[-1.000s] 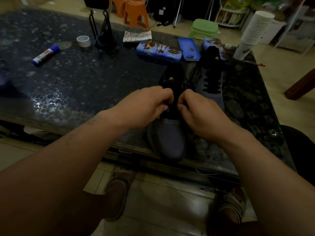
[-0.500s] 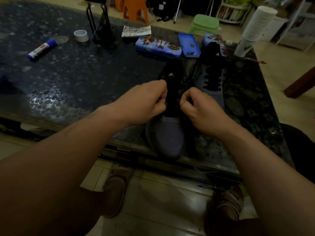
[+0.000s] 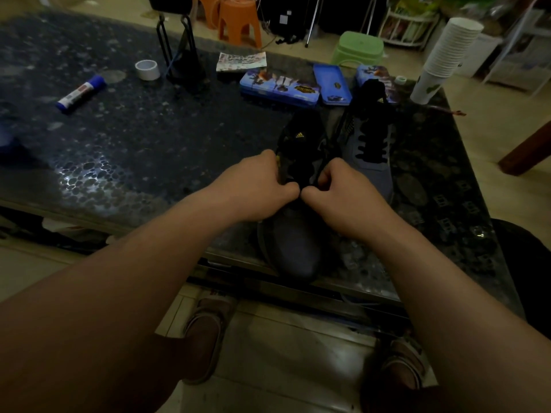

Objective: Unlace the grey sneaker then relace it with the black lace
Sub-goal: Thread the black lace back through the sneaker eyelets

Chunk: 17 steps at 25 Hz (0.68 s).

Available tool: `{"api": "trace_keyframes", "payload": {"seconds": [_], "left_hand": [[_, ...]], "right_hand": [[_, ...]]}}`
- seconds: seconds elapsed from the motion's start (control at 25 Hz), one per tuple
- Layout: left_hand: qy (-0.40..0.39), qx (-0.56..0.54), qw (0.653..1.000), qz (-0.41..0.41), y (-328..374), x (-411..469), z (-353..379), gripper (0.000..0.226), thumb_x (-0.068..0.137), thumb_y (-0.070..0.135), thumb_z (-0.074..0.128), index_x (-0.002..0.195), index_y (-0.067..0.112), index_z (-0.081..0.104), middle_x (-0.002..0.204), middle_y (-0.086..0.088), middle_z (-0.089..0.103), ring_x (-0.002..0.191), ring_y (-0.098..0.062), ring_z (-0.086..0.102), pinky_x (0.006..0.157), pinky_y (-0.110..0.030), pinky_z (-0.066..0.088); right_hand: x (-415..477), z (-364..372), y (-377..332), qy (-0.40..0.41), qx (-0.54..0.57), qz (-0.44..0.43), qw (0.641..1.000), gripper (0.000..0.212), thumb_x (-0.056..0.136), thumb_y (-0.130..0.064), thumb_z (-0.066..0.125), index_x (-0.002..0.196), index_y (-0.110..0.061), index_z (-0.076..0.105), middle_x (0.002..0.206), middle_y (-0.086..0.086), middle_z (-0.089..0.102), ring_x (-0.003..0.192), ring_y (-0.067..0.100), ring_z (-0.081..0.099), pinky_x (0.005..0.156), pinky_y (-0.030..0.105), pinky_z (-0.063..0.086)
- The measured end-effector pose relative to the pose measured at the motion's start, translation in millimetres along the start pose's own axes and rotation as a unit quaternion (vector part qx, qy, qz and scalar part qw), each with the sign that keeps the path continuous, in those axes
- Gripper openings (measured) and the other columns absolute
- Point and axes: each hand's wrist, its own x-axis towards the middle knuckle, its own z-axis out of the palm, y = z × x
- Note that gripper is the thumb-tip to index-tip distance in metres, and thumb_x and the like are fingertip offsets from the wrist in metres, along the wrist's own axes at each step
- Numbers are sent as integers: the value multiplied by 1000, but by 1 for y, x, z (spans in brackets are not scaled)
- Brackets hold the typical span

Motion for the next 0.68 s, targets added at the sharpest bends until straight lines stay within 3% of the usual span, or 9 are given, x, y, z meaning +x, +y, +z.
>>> {"api": "trace_keyframes", "payload": {"seconds": [0.2,0.28,0.36,0.44,0.52,0.68], "left_hand": [[23,16,999,20,3,-4,6,26,89,43,63,92,23,47,89,0,62,75,-20,59,60,-35,43],[-14,-15,1000,5,2,-2,3,26,91,45,61,89,23,47,88,-2,63,77,-22,63,64,-37,51],[-45,3,999,-7,4,-1,2,30,94,50,57,85,23,47,87,-2,61,78,-22,60,63,-34,46],[-46,49,998,-8,8,0,1,34,96,51,52,79,23,46,84,-1,57,73,-17,53,58,-32,36],[-38,69,997,-5,12,1,3,35,97,46,51,74,20,50,80,-3,57,70,-19,53,57,-32,35],[-21,52,998,0,9,-1,5,32,95,39,53,72,16,54,77,-6,61,71,-25,59,64,-36,46]], "right_hand": [[-4,0,2,22,26,-12,999,23,89,-36,65,98,-21,49,86,-4,61,73,15,58,56,33,39],[-3,-4,7,-10,53,6,999,23,93,-40,64,100,-20,53,88,-3,62,78,18,62,61,36,49],[-2,-7,9,-43,67,20,997,33,96,-51,61,97,-19,56,87,-1,63,82,20,64,69,42,56],[2,-4,4,-40,30,19,999,40,97,-56,55,89,-17,56,84,1,63,78,22,62,62,39,49],[5,3,-2,-15,-21,-3,1000,36,98,-46,50,79,-16,54,78,2,60,74,22,58,57,36,36],[7,2,-1,14,-9,-4,1000,34,95,-30,50,66,-12,50,65,5,54,65,25,54,54,36,33]]}}
